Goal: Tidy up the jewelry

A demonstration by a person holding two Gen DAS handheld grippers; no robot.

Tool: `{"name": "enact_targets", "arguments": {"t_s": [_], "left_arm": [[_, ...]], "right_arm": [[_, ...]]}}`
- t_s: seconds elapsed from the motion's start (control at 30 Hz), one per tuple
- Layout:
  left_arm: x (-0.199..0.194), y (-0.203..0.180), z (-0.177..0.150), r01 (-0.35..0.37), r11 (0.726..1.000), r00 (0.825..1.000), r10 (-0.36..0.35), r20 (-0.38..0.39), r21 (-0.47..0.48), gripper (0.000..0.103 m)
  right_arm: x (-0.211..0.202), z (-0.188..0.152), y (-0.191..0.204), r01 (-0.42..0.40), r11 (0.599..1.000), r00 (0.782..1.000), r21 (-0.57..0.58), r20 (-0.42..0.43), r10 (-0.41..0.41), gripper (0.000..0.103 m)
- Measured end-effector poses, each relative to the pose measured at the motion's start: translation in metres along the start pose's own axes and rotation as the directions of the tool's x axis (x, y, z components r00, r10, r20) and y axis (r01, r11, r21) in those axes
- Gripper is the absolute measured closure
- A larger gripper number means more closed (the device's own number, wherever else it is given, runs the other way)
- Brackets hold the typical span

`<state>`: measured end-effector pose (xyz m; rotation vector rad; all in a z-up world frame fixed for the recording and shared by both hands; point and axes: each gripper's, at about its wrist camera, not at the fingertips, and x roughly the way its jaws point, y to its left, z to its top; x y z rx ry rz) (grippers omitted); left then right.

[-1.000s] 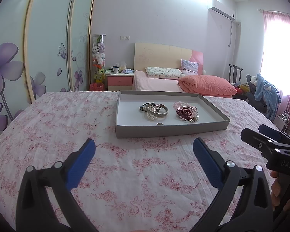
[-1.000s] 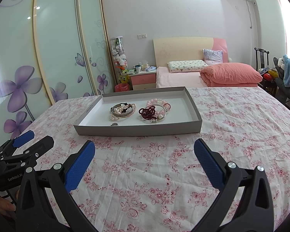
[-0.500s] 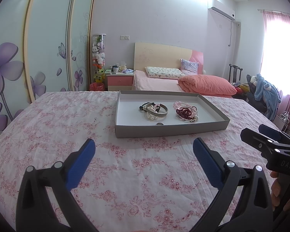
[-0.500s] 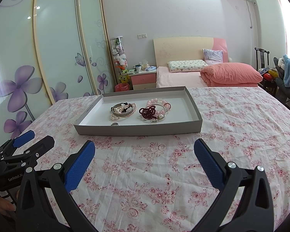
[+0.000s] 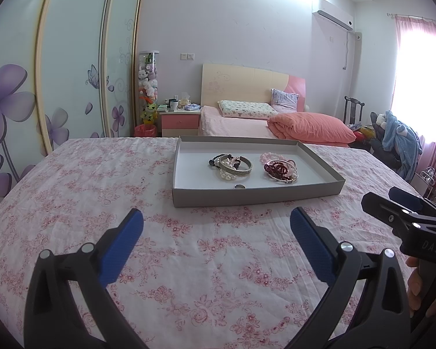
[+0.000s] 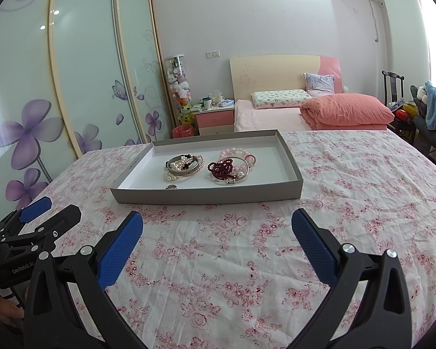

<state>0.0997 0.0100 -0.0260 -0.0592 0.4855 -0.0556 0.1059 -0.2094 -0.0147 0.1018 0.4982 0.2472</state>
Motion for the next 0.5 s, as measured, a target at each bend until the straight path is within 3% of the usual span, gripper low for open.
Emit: {"name": "enact_targets", "arguments": {"t_s": [0.5], "left_arm": [[-0.0007,-0.0012,-0.0012,0.003,1.0,1.0,-0.003,-0.005,-0.006,0.004]], "right_arm": [[-0.001,-0.001,-0.0007,-0.001,1.0,1.0,0.004,-0.003,0.001,0.002]]}}
